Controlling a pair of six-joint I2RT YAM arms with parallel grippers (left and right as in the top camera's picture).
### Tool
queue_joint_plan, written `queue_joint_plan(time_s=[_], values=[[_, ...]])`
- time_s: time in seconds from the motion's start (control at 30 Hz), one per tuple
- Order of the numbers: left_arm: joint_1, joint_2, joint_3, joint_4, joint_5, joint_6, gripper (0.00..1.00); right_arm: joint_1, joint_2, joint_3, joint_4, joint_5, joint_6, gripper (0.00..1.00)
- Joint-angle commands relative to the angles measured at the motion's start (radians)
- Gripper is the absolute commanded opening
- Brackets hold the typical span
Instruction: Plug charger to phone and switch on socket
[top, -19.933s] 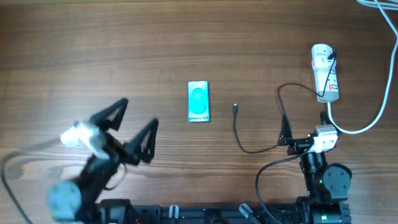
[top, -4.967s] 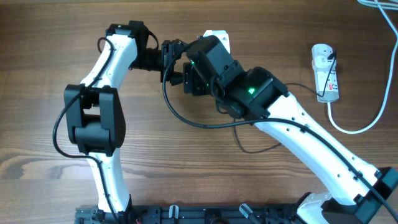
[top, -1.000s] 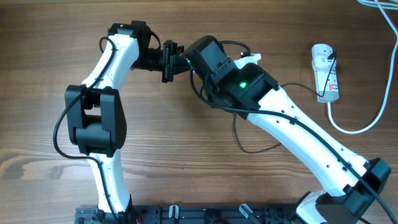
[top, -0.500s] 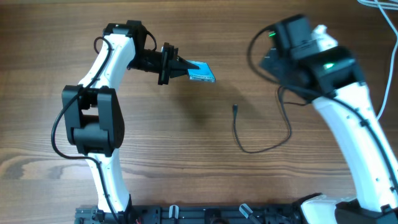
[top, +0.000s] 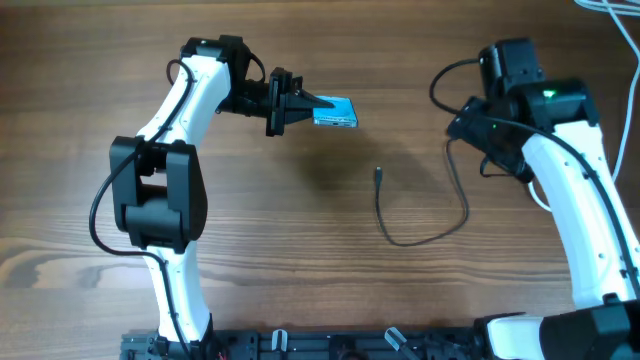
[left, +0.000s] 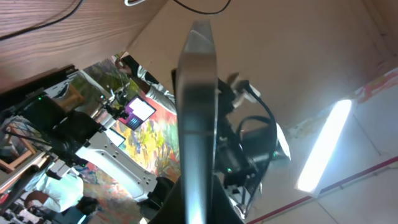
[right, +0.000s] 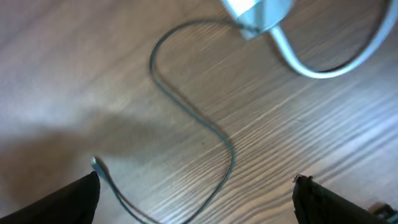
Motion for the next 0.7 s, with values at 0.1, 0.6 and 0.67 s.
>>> queue_joint_plan(time_s=[0.1,0.6,0.67], values=[[0.003,-0.039,0.017,-0.002,0.056,0.018,0.04,0.002,0.013,-0.111,0.084,-0.210,-0.142,1.00],[0.019,-0.039,0.017,-0.002,0.056,0.017,0.04,0.003,0.013,-0.179,0.263,-0.312,-0.187,1.00],[0.019,-0.039,0.017,-0.002,0.056,0.014,0.04,0.006,0.014,-0.179,0.261,-0.313,-0.208,1.00]])
